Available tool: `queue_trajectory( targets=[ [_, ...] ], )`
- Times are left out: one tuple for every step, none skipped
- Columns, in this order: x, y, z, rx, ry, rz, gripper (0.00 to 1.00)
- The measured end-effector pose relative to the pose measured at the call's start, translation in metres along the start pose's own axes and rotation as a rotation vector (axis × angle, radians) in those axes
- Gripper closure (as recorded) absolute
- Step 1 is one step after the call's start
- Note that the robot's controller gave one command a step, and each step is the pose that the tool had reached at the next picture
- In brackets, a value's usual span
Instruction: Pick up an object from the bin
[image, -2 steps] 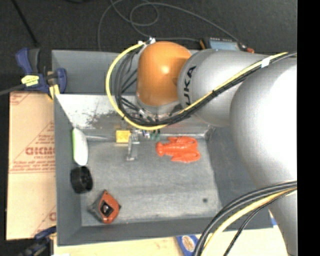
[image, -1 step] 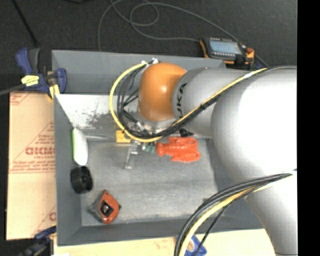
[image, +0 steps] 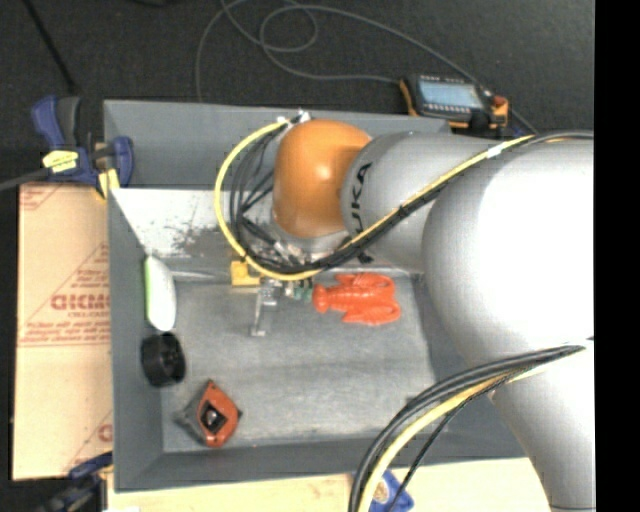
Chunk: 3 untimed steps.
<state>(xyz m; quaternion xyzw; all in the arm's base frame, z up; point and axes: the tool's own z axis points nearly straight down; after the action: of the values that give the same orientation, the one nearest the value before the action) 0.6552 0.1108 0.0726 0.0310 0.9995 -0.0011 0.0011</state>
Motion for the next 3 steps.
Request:
queue_trajectory(
  targets=[
    [0.061,0.036,-0.001,-0.002,-0.012,-0.191,0.00],
    [0.007,0.086,-0.002,-0.007,-0.010,-0.197,1.00],
    [0.007,0.086,-0.002,-0.007,-0.010,-0.196,1.00]
  ],
)
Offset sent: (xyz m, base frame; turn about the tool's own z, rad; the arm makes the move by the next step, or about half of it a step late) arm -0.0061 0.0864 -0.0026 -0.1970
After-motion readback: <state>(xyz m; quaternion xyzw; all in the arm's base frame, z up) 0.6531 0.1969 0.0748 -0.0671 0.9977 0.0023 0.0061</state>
